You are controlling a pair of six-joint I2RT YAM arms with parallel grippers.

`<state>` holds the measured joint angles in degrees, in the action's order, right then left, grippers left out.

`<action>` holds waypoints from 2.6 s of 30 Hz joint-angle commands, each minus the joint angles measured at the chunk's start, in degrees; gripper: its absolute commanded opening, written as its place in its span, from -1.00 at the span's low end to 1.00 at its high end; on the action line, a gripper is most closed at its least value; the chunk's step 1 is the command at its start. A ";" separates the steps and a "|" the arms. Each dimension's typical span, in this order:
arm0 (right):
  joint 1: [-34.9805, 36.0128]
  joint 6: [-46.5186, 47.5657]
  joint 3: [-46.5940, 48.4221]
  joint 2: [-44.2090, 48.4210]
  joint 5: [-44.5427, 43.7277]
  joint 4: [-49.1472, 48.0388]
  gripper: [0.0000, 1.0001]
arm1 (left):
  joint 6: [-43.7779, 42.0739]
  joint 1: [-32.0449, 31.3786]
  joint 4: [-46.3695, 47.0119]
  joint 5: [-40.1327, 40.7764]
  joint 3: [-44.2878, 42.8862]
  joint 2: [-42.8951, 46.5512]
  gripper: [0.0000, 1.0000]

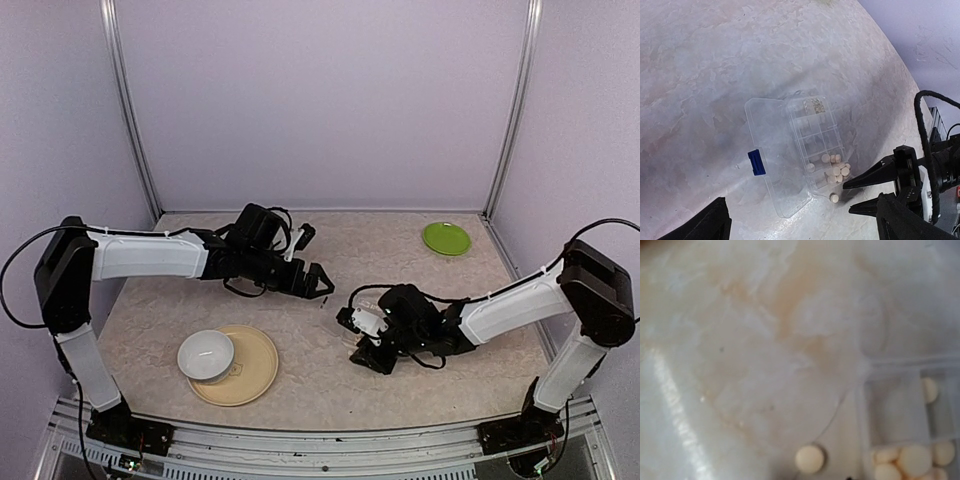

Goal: Sort the pills into containers
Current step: Pick up the pill from the center of the board, then place the pill on the surface.

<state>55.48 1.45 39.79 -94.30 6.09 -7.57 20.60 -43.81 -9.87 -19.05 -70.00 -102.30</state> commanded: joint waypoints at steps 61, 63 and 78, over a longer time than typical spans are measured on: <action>-4.75 4.49 10.60 -2.73 -9.66 -0.27 -1.00 | 0.14 -0.62 1.42 2.26 1.16 2.07 0.98; -4.96 4.61 10.74 -3.34 -9.63 -0.29 -1.00 | 0.14 -0.66 1.43 2.37 1.31 2.03 0.98; -5.45 4.25 10.91 -4.41 -9.65 -1.59 -0.43 | 0.14 -0.84 2.29 2.34 1.91 0.55 0.98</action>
<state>50.43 5.76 49.15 -97.97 -2.92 -7.64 20.60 -44.27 -9.43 -17.39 -69.01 -101.10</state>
